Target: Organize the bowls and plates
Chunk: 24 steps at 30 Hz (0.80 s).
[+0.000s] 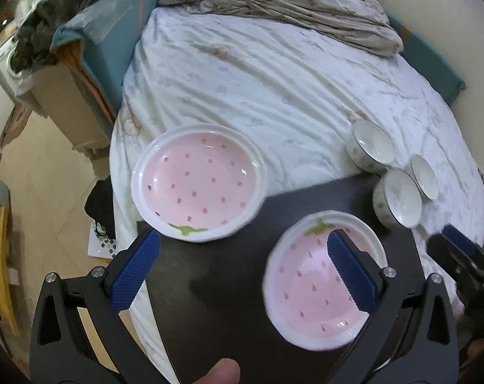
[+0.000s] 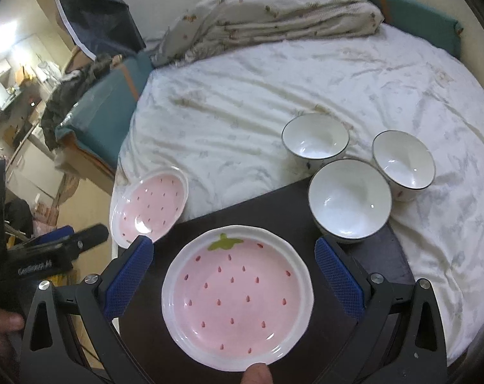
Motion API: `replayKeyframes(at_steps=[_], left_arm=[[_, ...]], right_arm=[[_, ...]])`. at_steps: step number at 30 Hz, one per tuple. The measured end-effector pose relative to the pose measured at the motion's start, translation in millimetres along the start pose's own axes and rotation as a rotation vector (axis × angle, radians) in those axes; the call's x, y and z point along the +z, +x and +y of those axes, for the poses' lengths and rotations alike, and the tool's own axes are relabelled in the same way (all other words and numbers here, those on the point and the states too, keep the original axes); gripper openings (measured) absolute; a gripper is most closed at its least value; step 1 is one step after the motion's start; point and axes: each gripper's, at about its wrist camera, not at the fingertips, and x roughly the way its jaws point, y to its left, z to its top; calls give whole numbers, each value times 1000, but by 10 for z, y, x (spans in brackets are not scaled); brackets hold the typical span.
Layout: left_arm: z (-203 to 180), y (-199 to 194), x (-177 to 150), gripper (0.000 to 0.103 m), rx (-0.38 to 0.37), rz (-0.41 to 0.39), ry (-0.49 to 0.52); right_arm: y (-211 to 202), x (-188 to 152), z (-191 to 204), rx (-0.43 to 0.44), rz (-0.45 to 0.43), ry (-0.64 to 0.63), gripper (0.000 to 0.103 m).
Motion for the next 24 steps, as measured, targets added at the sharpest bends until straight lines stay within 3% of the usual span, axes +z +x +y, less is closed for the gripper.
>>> replayKeyframes(at_steps=[2, 7, 12, 17, 21, 24], left_arm=[[189, 112, 45, 103, 19, 4, -32], [740, 468, 148, 103, 51, 69, -155], [1160, 685, 195, 103, 99, 78, -227], [1382, 944, 195, 99, 39, 140, -300], [1476, 1096, 240, 93, 0, 157, -361], [1551, 1248, 263, 80, -19, 180, -410]], right_arm=[[49, 73, 62, 54, 19, 5, 103], [305, 258, 276, 70, 65, -31, 103], [628, 442, 395, 135, 89, 25, 103], [1201, 531, 476, 162, 210, 70, 102], [1644, 521, 464, 191, 308, 129, 79], [1935, 482, 444, 206, 363, 175, 61]])
